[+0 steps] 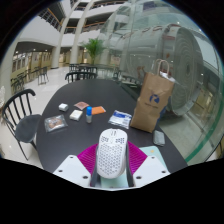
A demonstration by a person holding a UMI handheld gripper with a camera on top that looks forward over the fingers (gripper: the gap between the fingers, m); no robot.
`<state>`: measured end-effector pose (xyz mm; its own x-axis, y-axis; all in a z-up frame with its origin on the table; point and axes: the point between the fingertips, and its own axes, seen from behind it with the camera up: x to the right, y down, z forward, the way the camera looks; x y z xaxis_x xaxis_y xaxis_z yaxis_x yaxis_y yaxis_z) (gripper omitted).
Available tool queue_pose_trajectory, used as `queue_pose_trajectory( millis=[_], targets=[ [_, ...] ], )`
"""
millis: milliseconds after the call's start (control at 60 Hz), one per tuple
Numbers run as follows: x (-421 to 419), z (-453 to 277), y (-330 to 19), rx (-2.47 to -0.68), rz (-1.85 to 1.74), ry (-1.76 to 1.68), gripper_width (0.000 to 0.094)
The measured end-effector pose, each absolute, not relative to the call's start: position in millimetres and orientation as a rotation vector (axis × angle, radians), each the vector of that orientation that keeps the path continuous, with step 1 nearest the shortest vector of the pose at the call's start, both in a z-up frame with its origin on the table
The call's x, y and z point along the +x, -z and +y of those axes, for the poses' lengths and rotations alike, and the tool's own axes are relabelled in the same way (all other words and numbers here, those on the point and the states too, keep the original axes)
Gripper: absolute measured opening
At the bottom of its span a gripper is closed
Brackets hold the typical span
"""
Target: Arrange mouse
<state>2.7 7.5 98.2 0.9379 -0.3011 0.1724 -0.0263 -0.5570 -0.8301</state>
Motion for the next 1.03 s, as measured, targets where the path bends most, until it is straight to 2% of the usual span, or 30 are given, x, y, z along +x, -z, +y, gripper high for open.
queue_pose_trajectory(
  millis=[83, 267, 350, 483, 517, 550, 583, 883, 1033],
  targets=[
    [42.4, -24.2, -84.7, -2.151, 0.241, 0.383, 0.0417],
    [90.8, -50.8, -9.2, -2.272, 0.29, 0.289, 0.0417],
    [99.6, -53.2, 10.7, -2.292, 0.314, 0.259, 0.0429],
    [101.1, -60.6, 16.1, -2.262, 0.451, 0.214, 0.0612],
    [99.8, -62.2, 15.2, -2.253, 0.472, 0.208, 0.0659],
    [92.9, -68.2, 15.0, -2.265, 0.472, 0.196, 0.0765],
    [84.4, -78.7, 14.7, -2.293, 0.462, 0.191, 0.0823],
    [34.7, -178.6, -59.9, -2.181, 0.499, 0.347, 0.0835],
    [6.8, -218.7, -80.2, -2.149, 0.473, 0.427, 0.0841]
  ],
)
